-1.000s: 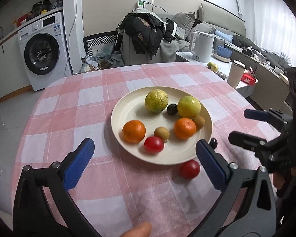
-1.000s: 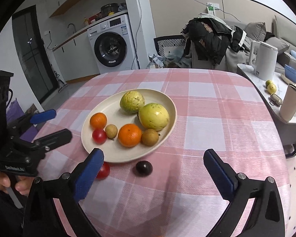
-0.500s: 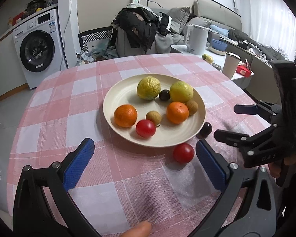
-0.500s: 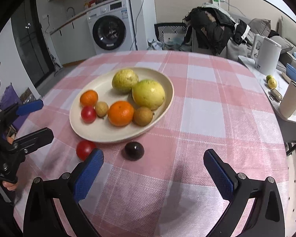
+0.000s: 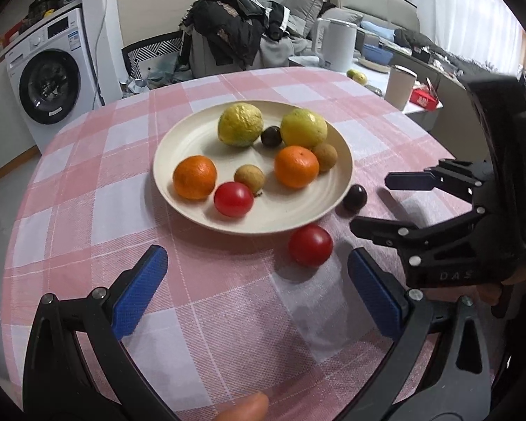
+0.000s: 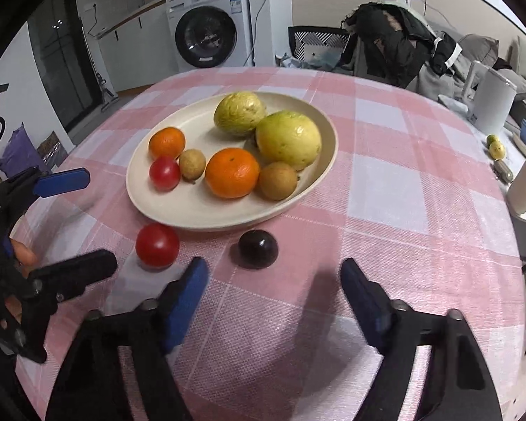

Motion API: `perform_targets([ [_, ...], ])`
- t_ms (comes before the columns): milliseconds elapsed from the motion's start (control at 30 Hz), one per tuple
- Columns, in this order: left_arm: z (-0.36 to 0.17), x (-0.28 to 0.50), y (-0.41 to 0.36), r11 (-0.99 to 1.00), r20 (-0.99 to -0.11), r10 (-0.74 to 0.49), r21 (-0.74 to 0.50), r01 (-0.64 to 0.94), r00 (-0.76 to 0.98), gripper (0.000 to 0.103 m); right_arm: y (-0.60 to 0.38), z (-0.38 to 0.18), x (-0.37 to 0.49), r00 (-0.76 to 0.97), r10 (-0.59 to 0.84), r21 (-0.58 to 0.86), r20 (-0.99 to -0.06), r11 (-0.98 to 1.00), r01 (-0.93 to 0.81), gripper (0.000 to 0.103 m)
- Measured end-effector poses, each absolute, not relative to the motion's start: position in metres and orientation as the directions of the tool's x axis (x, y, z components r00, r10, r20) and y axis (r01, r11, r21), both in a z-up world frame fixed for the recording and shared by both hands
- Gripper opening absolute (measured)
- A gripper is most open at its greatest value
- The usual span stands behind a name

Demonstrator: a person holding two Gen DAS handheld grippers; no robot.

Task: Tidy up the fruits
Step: 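Move the left tool toward the red tomato while the right tool approaches the last dark plum, then grasp the red tomato with the left gripper while the right gripper grasps the dark plum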

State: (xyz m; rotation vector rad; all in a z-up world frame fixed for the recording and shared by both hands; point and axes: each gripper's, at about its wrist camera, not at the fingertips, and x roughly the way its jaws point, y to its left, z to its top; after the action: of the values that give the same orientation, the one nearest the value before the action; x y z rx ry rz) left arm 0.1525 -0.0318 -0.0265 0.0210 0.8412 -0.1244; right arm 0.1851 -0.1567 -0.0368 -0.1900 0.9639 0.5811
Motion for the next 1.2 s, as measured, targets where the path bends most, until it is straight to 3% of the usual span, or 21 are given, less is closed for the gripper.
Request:
perform_targets([
  [267,-0.032,0.153,-0.042,0.989,-0.756,-0.108,-0.018,0.145,0.646,0.102,-0.150,-0.038,0.183,0.412,0.409,0.123,-0.814,0.816,-0.565,0.055],
  [733,-0.038,0.156,-0.038,0.990,-0.768,-0.115,-0.034,0.140,0.629,0.102,-0.141,-0.039,0.184,0.452,0.375,0.068,-0.809,0.824,-0.562,0.038],
  [833,-0.039,0.156,-0.038,0.989,-0.770,-0.117,-0.036,0.140,0.628,0.102,-0.138,-0.039,0.183,0.464,0.360,0.043,-0.809,0.825,-0.564,0.027],
  [1200,-0.041,0.157,-0.038,0.989,-0.769,-0.121,-0.042,0.140,0.628,0.102,-0.144,-0.031,0.173,0.469,0.387,0.056,-0.794,0.815,-0.577,0.024],
])
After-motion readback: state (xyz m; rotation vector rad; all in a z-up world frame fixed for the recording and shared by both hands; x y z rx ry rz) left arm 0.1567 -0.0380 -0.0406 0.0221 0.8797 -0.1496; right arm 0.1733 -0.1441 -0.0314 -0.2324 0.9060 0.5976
